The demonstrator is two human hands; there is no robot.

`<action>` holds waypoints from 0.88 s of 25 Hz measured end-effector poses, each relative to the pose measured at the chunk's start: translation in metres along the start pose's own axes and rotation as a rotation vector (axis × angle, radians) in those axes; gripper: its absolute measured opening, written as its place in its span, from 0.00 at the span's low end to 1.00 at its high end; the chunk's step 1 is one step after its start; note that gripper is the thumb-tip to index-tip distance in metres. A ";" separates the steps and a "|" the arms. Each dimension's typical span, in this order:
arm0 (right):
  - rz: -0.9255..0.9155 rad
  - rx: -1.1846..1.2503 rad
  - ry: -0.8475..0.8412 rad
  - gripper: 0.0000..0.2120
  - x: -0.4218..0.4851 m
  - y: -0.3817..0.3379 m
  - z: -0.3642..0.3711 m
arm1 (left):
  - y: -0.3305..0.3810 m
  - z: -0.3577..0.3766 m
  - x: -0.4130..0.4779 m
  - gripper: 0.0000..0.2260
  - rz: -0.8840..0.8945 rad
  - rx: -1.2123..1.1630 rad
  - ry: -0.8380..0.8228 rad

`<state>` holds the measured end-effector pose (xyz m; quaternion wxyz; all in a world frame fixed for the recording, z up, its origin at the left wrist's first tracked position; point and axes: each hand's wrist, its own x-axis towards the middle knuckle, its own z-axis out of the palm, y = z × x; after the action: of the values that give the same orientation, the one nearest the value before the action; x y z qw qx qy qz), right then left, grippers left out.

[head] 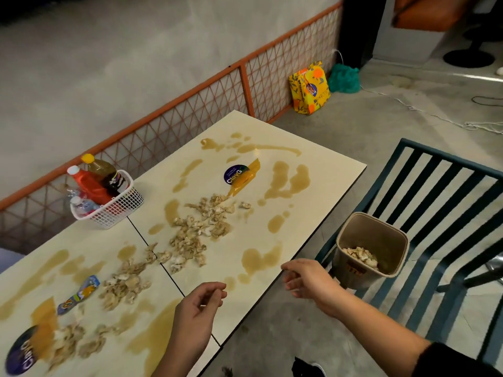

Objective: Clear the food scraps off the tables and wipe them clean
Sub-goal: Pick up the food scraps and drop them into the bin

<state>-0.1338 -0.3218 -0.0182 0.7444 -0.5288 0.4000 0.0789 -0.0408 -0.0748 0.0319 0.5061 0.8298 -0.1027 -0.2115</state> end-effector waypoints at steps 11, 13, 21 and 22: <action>-0.154 -0.316 -0.235 0.11 0.005 -0.063 0.193 | -0.095 -0.162 0.008 0.07 -0.214 -0.033 0.124; -0.161 -0.344 -0.272 0.11 0.003 -0.064 0.230 | -0.116 -0.193 0.005 0.07 -0.234 -0.043 0.171; -0.120 -0.431 -0.372 0.10 -0.001 -0.039 0.341 | -0.198 -0.284 -0.006 0.06 -0.344 -0.023 0.282; -0.112 -0.450 -0.378 0.10 0.000 -0.034 0.352 | -0.207 -0.293 -0.008 0.06 -0.363 -0.018 0.290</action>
<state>0.0650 -0.0370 0.0491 0.6731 -0.6776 0.1970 0.2215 0.0760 0.2585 -0.0318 0.4766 0.8519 0.1239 -0.1783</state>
